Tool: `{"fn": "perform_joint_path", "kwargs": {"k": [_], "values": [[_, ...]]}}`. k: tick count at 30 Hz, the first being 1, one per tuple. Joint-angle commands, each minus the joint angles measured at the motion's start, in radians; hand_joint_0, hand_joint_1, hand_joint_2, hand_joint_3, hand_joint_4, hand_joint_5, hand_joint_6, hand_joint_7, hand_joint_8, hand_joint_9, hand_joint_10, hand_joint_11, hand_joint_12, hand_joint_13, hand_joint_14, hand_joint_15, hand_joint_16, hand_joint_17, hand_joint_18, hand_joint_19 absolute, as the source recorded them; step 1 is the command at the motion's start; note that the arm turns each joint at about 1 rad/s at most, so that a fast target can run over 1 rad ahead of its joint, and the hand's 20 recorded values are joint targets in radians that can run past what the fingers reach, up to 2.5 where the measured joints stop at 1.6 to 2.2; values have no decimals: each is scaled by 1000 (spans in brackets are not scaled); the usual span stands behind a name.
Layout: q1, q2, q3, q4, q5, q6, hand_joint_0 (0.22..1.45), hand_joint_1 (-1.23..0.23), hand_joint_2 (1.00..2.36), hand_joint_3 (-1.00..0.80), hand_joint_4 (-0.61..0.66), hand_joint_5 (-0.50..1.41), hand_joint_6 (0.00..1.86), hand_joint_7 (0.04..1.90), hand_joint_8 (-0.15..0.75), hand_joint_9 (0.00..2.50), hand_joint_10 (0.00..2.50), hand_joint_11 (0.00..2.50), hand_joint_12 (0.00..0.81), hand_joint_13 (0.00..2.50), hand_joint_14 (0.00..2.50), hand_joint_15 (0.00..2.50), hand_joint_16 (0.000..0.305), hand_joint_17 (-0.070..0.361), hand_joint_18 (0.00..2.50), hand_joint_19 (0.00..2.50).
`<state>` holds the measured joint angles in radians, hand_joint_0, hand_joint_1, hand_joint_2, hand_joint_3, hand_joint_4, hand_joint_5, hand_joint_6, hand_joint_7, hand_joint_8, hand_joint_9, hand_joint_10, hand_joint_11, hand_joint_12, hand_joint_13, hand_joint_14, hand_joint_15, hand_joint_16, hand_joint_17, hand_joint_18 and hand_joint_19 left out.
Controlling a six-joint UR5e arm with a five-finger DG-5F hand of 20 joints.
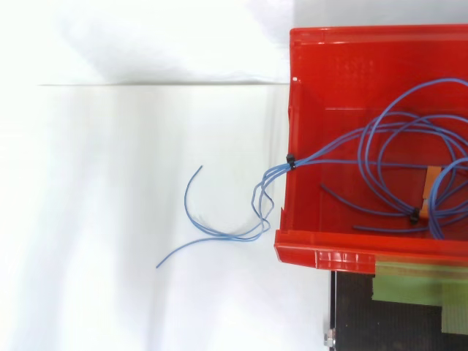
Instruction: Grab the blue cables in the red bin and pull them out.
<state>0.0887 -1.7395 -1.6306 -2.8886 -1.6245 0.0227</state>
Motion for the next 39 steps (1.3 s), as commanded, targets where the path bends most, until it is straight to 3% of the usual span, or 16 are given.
{"fn": "perform_joint_path", "kwargs": {"k": [1,11,14,19,39], "values": [[2,0,0,0,0,-45,707,-856,1000,-1000,47,140,4,98,16,0,0,0,292,12,0,22,48,108,0,37],[2,2,12,-27,0,-17,710,-855,1000,-1000,60,145,4,110,32,0,0,0,298,7,0,23,48,107,0,45],[2,0,51,-89,0,23,710,-857,1000,-1000,61,147,3,106,35,0,0,0,271,0,0,0,48,108,0,27],[2,0,83,-158,2,24,711,-859,1000,-1000,60,149,4,103,33,0,0,0,256,0,0,0,47,106,0,0],[2,-2,81,-156,0,-4,711,-853,1000,-1000,76,139,4,123,79,0,0,0,289,0,0,5,47,106,0,13]]}}
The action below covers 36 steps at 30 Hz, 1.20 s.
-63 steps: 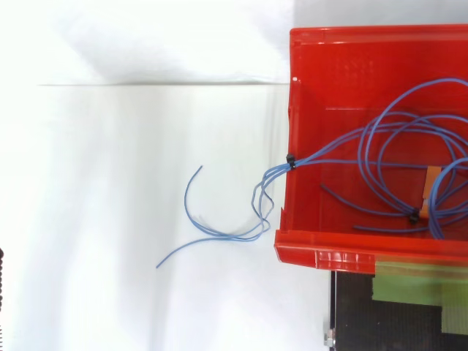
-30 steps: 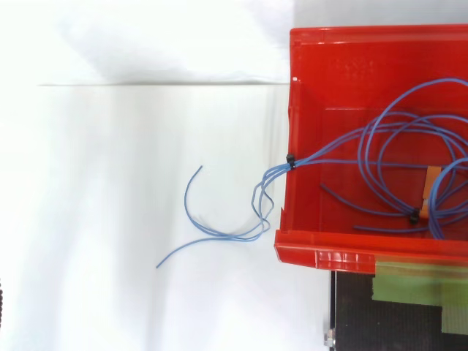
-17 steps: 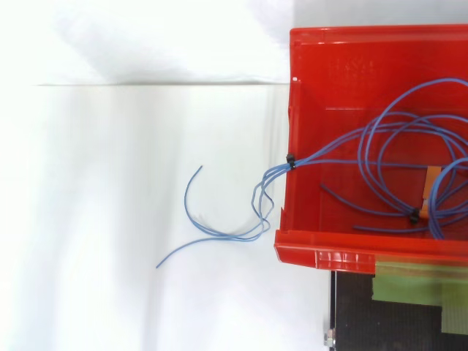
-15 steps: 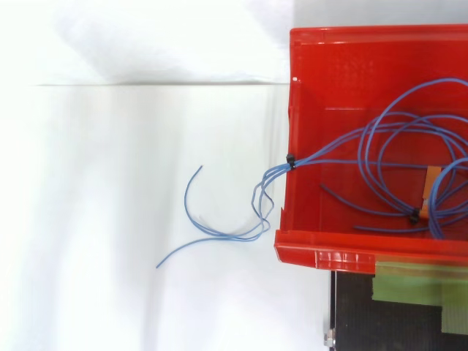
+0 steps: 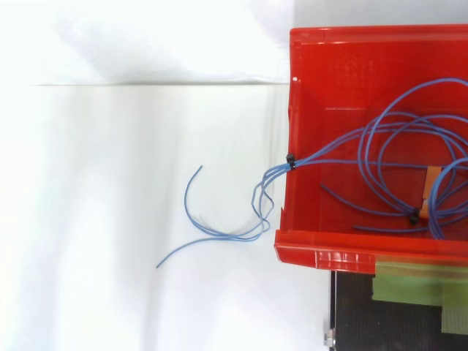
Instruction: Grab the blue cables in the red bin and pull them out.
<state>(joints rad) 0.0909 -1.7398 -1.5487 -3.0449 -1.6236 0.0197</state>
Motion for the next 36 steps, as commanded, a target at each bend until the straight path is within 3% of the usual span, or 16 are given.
{"fn": "perform_joint_path", "kwargs": {"k": [1,9,12,15,19,21,27,29,30,31,33,35,36], "values": [[0,-1,-1,0,-1,-1,712,-852,1000,-1000,77,138,4,123,81,0,0,0,289,0,0,13,47,106,0,12],[3,-3,-1,17,13,-16,712,-850,1000,-1000,92,150,4,140,106,0,0,0,300,0,0,21,47,106,0,13],[7,-26,-1,17,25,-42,713,-848,1000,-1000,95,148,4,141,118,0,0,0,307,0,0,31,48,107,0,12],[9,-73,-1,32,21,-43,712,-847,1000,-1000,104,154,5,155,136,0,0,0,317,12,1,58,49,110,0,53],[10,-84,-1,69,24,-48,712,-848,1000,-1000,101,152,5,154,130,0,0,0,317,14,1,59,49,111,0,55],[15,-83,1,100,25,-83,713,-848,1000,-1000,102,150,5,154,127,0,0,0,316,14,0,59,49,111,0,57],[16,-83,-1,78,27,-198,722,-845,1000,-1000,129,197,5,162,145,28,0,0,316,54,4,64,49,111,0,69],[20,-83,-1,71,28,-260,735,-872,1000,-1000,140,244,5,146,160,121,0,0,318,121,1,25,49,109,0,28],[29,-84,1,83,65,-359,738,-870,1000,-1000,141,248,5,145,160,125,0,0,318,128,0,32,48,109,0,23],[32,-84,1,90,94,-407,741,-869,1000,-1000,150,265,5,149,167,146,0,0,318,138,2,23,48,108,0,21],[43,-84,-1,115,188,-574,743,-868,1000,-1000,151,269,5,148,171,159,0,0,320,148,1,31,48,108,0,21],[50,-84,-1,129,249,-703,747,-866,1000,-1000,160,284,5,156,183,189,0,0,320,162,1,38,48,107,0,43],[53,-84,-1,130,265,-740,749,-866,1000,-1000,166,296,5,162,192,220,0,0,324,186,2,51,48,107,0,50]]}}
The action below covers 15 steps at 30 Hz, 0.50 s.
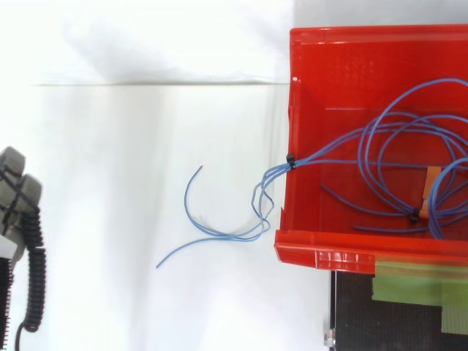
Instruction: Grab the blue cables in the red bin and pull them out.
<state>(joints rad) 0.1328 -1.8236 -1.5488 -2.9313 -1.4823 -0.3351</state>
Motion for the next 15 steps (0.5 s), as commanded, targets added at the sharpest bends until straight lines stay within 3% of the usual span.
{"fn": "perform_joint_path", "kwargs": {"k": [1,2,4,6,11,13,15], "values": [[18,-3,0,14,140,-462,754,-867,1000,-1000,179,337,6,187,193,243,0,0,322,201,2,62,47,106,0,71],[22,-13,0,8,136,-525,758,-866,1000,-1000,182,361,7,208,198,266,0,0,322,209,2,60,48,107,0,91],[24,-14,0,0,120,-572,761,-865,1000,-1000,200,395,8,245,206,281,0,0,325,225,2,77,48,107,0,94],[22,-13,0,-26,79,-627,766,-866,1000,-1000,206,417,8,263,211,293,0,0,328,229,2,74,48,107,0,102],[24,-6,1,-49,-3,-680,773,-878,1000,-1000,169,569,11,350,210,291,0,0,328,223,2,79,47,106,0,111],[18,-8,0,-65,-15,-681,776,-898,1000,-1000,151,603,11,361,206,280,0,0,328,195,3,72,47,106,0,110],[14,-9,0,-123,-49,-693,777,-907,1000,-1000,145,603,12,357,204,276,0,0,328,182,3,68,47,106,0,105]]}}
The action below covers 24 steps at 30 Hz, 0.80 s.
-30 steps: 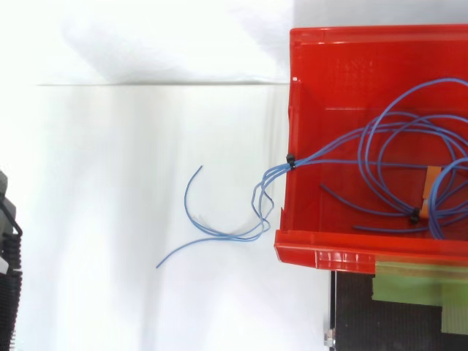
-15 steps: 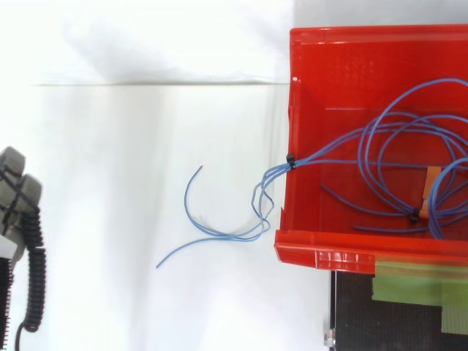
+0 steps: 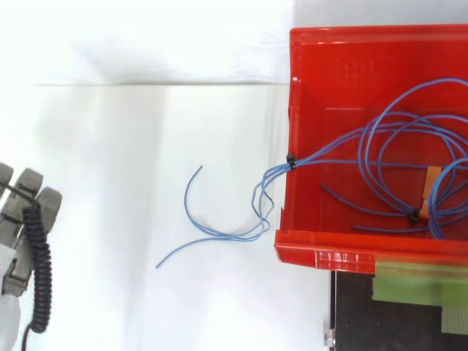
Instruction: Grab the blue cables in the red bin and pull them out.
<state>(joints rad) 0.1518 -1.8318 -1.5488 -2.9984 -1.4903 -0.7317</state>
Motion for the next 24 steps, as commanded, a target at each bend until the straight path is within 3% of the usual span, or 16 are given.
{"fn": "perform_joint_path", "kwargs": {"k": [1,2,3,6,11,14,15,18,19,21,23,24], "values": [[2,-18,-1,-70,-79,-335,778,-911,1000,-1000,140,605,11,358,202,272,0,0,328,180,2,71,47,106,0,104],[2,-27,-1,-70,-91,-352,780,-913,1000,-1000,134,607,12,357,200,270,0,0,327,175,3,71,47,106,0,105],[9,-46,-1,-62,-117,-412,779,-914,1000,-1000,134,608,12,361,201,267,0,0,326,169,1,69,47,106,0,105],[25,-98,-1,-60,-142,-542,769,-923,1000,-1000,135,630,13,396,199,247,0,0,327,150,2,62,47,105,0,102],[46,-107,1,-100,-171,-670,758,-932,1000,-1000,150,635,12,446,202,234,0,0,331,144,1,60,47,106,0,104],[57,-107,1,-97,-134,-729,748,-943,1000,-1000,146,630,12,480,199,210,0,0,333,135,0,60,48,108,0,104],[57,-107,4,-88,-105,-774,746,-931,1000,-1000,144,609,11,507,194,180,0,0,331,109,2,80,48,108,0,131],[57,-107,13,-79,-82,-826,742,-940,1000,-1000,120,588,10,554,192,160,0,0,332,103,3,85,48,108,0,130],[54,-107,21,-71,-62,-880,741,-942,1000,-1000,109,581,10,573,189,151,0,0,332,100,3,80,48,108,0,128],[51,-107,30,-68,-53,-923,740,-950,1000,-1000,92,575,9,609,188,142,0,0,334,96,2,83,49,109,0,128],[49,-107,78,-76,-42,-1027,739,-952,1000,-1000,73,567,5,658,185,133,0,0,334,94,3,77,49,110,0,129],[49,-107,90,-79,-41,-1051,740,-957,1000,-1000,64,565,4,674,185,130,1,0,334,92,2,80,49,110,0,129]]}}
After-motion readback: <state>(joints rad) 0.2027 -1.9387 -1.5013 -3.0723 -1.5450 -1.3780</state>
